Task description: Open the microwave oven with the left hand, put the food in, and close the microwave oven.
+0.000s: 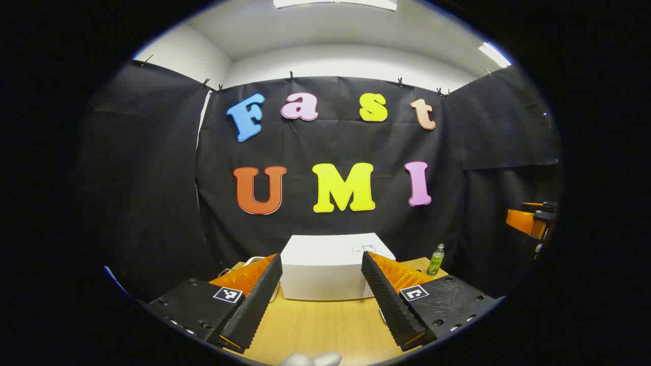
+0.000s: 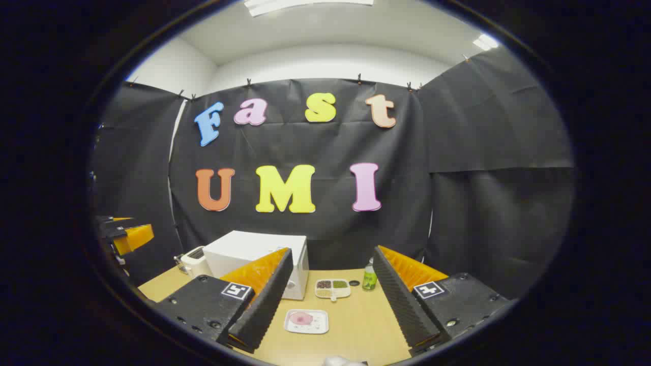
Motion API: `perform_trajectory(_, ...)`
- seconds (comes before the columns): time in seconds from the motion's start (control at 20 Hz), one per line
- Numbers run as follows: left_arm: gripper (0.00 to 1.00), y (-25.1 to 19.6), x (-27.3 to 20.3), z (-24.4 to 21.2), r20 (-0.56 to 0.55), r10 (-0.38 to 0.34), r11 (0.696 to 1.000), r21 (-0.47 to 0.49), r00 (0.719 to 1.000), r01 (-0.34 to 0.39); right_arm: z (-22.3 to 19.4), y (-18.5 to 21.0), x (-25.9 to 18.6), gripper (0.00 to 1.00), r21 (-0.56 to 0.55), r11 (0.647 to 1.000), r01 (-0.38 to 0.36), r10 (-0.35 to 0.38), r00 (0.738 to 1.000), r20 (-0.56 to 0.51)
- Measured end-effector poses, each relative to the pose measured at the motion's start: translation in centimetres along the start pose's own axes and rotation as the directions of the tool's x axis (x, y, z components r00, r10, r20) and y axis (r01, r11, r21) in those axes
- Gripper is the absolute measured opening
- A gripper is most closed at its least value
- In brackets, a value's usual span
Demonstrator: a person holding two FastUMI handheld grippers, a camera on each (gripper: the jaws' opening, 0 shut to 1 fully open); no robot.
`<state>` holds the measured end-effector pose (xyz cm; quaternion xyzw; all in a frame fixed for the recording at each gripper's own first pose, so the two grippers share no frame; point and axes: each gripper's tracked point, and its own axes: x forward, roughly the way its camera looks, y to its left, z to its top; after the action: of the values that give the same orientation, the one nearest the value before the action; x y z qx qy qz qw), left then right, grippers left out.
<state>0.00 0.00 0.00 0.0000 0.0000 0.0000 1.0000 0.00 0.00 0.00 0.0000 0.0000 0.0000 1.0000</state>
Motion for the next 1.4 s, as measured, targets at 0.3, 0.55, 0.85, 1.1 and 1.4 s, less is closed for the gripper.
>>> perform_trajectory(0.3,0.96,1.5,0.6,-0.5,0.002,0.002,1.000,-0.009,1.000,-0.002,0.5,0.8,0.0,0.92,0.005,1.000,0.007,-0.007,1.000,0.012)
perform_trajectory(0.55,0.96,1.7,1.2,-0.8,-0.006,0.009,1.000,-0.006,1.000,-0.009,-0.1,1.4,0.7,0.92,0.007,1.000,-0.010,0.010,1.000,-0.002)
perform_trajectory(0.85,0.96,0.3,2.4,-1.4,0.000,0.022,0.999,0.023,1.000,-0.022,-0.3,0.7,2.3,0.92,0.016,0.999,-0.034,0.034,0.999,-0.017)
perform_trajectory(1.1,0.96,-3.0,5.2,-4.2,-0.003,-0.003,1.000,0.017,1.000,0.003,-0.2,-1.0,3.2,1.00,0.021,0.999,-0.047,0.047,0.999,-0.021)
perform_trajectory(1.4,0.96,-9.9,11.9,-11.7,-0.047,-0.106,0.994,-0.036,0.993,0.104,0.2,-4.3,3.7,0.92,0.008,1.000,-0.020,0.021,0.999,-0.045)
